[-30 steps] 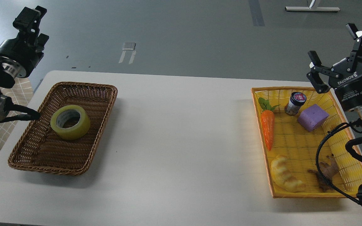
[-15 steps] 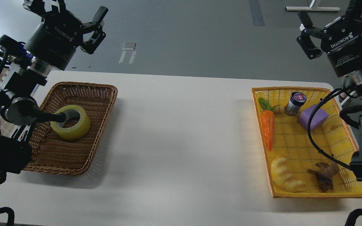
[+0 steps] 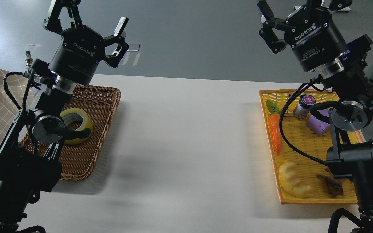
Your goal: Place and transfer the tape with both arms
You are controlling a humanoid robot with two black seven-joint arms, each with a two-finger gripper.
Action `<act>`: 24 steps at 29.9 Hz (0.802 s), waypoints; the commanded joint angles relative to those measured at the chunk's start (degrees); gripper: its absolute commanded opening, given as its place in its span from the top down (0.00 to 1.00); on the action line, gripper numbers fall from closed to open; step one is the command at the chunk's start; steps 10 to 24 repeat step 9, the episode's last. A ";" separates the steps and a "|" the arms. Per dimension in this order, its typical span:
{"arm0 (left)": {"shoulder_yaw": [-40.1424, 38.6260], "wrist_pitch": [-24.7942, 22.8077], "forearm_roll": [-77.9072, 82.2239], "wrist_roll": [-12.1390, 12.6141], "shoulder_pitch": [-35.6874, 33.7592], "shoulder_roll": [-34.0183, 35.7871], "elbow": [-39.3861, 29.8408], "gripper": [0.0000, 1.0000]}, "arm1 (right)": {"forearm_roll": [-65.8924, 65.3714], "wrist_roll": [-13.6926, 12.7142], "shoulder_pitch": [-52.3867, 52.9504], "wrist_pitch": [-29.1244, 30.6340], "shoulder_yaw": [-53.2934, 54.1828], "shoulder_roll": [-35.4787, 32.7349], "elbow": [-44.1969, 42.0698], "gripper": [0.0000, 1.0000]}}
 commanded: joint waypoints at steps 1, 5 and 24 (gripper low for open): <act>0.07 -0.59 0.00 2.04 -1.13 0.17 0.19 0.02 | -0.12 -0.06 0.17 -0.41 -0.16 0.04 -0.17 0.00; -0.11 0.29 0.00 2.67 -2.19 -0.53 0.19 0.02 | -0.21 -0.06 0.09 -0.50 -0.16 0.04 -0.26 0.00; -0.11 1.96 0.18 2.05 -2.19 -2.19 0.19 0.02 | -0.30 0.03 -0.09 -0.50 -0.25 0.04 -0.08 0.00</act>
